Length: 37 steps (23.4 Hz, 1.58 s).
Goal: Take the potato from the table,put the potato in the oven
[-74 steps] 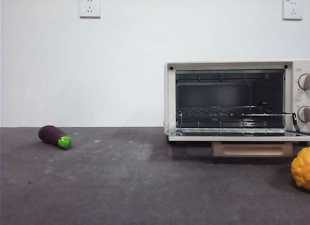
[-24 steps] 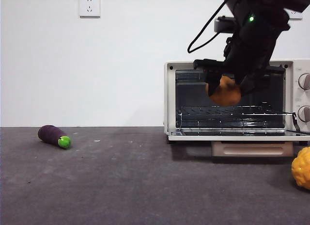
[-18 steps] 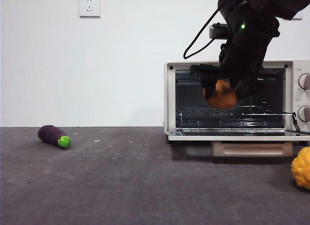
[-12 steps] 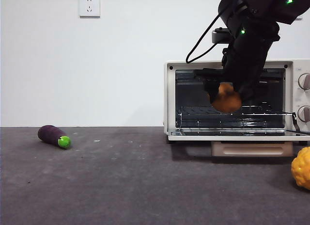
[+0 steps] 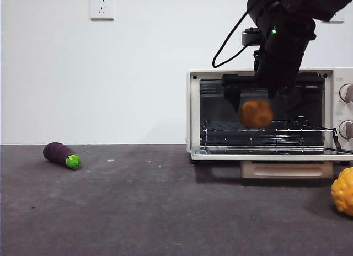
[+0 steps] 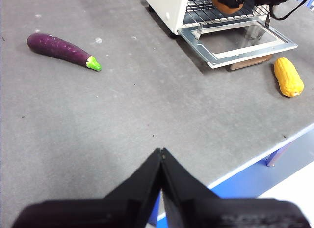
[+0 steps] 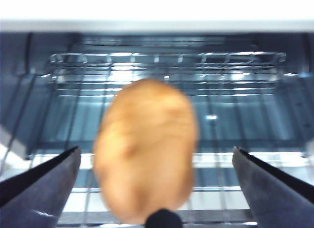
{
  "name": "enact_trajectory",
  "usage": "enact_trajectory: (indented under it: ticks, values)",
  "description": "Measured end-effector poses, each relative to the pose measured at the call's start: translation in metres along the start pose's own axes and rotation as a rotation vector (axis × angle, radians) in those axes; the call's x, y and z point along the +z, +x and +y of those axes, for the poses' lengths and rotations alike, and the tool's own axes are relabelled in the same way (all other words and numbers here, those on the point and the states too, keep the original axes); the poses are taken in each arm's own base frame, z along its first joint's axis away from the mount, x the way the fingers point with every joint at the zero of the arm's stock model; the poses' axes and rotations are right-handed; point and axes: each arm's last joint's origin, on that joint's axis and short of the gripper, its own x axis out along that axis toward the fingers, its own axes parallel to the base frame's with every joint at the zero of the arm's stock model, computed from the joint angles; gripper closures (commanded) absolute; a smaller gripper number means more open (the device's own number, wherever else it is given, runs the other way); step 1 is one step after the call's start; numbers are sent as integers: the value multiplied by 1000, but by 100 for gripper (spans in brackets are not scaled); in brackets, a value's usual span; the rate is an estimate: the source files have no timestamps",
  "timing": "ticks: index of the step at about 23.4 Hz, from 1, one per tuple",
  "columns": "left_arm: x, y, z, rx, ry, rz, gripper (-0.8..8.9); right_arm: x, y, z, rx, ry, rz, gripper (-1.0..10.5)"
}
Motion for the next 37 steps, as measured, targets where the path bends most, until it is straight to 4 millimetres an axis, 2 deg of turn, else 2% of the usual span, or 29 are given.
enact_trajectory:
  ticks: [5,7,10,14,18,21,24,26,30,31,37]
  values:
    - [0,0,0,0,0,0,818,18,-31,-9,12,5,-11,404]
    - [0,0,0,0,0,0,818,20,-46,-13,49,-10,35,404]
    - [0,0,1,21,-20,-11,818,17,-77,-16,61,-59,127,406]
    - [2,0,3,103,-78,-59,818,20,-120,-23,93,-102,139,406]
    - [4,2,3,132,-134,-80,819,25,-200,-52,148,-114,61,407]
    - [8,8,-2,103,-143,-52,819,22,-264,-85,226,-54,-87,411]
    - [12,13,-8,102,-133,-33,819,18,-304,-107,289,-7,-204,421]
    - [14,18,-12,102,-125,-16,820,18,-327,-119,338,19,-278,492]
    - [21,30,-29,99,-97,26,821,16,-379,-146,437,61,-421,815]
    - [23,33,-34,91,-95,29,821,17,-387,-150,443,65,-436,860]
    - [42,57,-78,17,-72,-7,822,16,-421,-169,441,58,-416,883]
